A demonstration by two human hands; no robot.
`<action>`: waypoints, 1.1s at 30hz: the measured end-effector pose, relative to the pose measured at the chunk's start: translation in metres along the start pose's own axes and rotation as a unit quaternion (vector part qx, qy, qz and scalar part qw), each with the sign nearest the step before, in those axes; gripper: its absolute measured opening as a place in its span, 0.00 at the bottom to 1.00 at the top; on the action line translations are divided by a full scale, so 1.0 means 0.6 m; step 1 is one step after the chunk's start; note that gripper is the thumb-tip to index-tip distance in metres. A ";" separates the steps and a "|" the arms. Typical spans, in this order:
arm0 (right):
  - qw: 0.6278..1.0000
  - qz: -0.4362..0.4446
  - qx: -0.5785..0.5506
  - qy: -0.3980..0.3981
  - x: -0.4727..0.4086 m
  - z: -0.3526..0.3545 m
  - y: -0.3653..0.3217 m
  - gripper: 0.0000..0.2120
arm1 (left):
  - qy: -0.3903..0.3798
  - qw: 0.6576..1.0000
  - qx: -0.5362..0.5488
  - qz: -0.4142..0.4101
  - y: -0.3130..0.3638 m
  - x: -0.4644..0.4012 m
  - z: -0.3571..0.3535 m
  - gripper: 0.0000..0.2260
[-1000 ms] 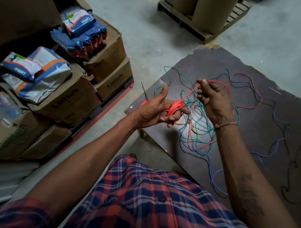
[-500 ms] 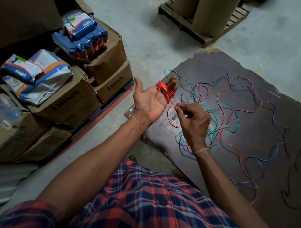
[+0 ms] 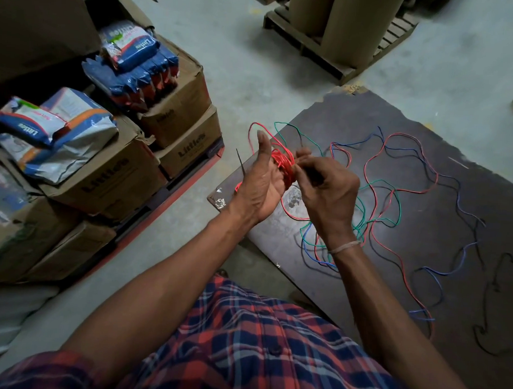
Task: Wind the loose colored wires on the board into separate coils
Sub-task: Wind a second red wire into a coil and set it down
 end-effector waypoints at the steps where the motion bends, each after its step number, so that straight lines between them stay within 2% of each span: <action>1: 1.000 -0.002 -0.015 0.000 0.002 0.005 -0.003 0.03 | 0.012 1.000 0.006 -0.001 -0.001 0.000 0.004 0.36; 5: 0.999 -0.019 -0.029 0.028 0.024 0.053 -0.018 0.05 | 0.088 0.995 0.020 -0.050 0.010 -0.007 0.038 0.14; 7: 0.997 -0.053 -0.035 0.038 0.031 0.072 0.001 0.06 | 0.094 0.994 0.001 -0.056 0.017 -0.007 0.044 0.07; 9: 0.995 -0.085 -0.041 0.039 0.028 0.077 0.032 0.05 | 0.091 0.995 -0.020 -0.039 0.023 0.000 0.047 0.08; 11: 0.996 -0.085 -0.026 0.027 0.015 0.074 0.050 0.03 | 0.080 0.996 -0.049 -0.006 0.023 0.007 0.047 0.15; 13: 0.999 -0.045 0.007 -0.028 -0.004 0.053 0.053 0.17 | 0.055 0.994 -0.092 0.022 0.018 0.013 0.045 0.18; 15: 0.990 -0.002 -0.003 -0.143 -0.021 0.011 0.050 0.25 | 0.034 0.990 -0.131 0.035 0.015 0.018 0.043 0.19; 17: 0.969 -0.007 -0.027 -0.247 -0.033 -0.025 0.048 0.17 | 0.021 0.987 -0.155 0.035 0.016 0.021 0.041 0.18; 19: 0.956 -0.003 -0.016 -0.291 -0.049 -0.031 0.044 0.08 | 0.019 0.980 -0.197 0.029 0.021 0.023 0.042 0.18; 23: 0.936 -0.014 -0.023 -0.351 -0.080 -0.021 0.035 0.09 | -0.015 0.932 -0.362 0.003 0.030 0.030 0.036 0.17; 25: 0.943 0.004 -0.009 -0.332 -0.096 -0.019 0.029 0.09 | -0.048 0.911 -0.408 0.012 0.024 0.033 0.032 0.17; 27: 0.961 -0.008 -0.027 -0.276 -0.117 -0.015 0.033 0.11 | -0.077 0.892 -0.445 0.020 0.018 0.039 0.030 0.16; 30: 0.959 -0.106 -0.186 -0.184 -0.151 0.000 0.063 0.12 | -0.105 0.856 -0.506 0.021 0.008 0.047 0.033 0.15; 31: 0.953 -0.129 -0.219 -0.166 -0.160 0.000 0.072 0.12 | -0.108 0.860 -0.499 0.021 0.005 0.050 0.033 0.14; 33: 0.951 -0.153 -0.222 -0.152 -0.165 -0.011 0.097 0.12 | -0.097 0.892 -0.441 0.013 0.009 0.052 0.025 0.13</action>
Point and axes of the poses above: each hand's wrist, its own x-axis away from the middle knuckle, its own z-axis out of the back of the hand, y = z × x, the point moved 8 cm from there along -x, towards the middle knuckle, and after that the axes turned 1 degree about z, right-handed, at the moved point
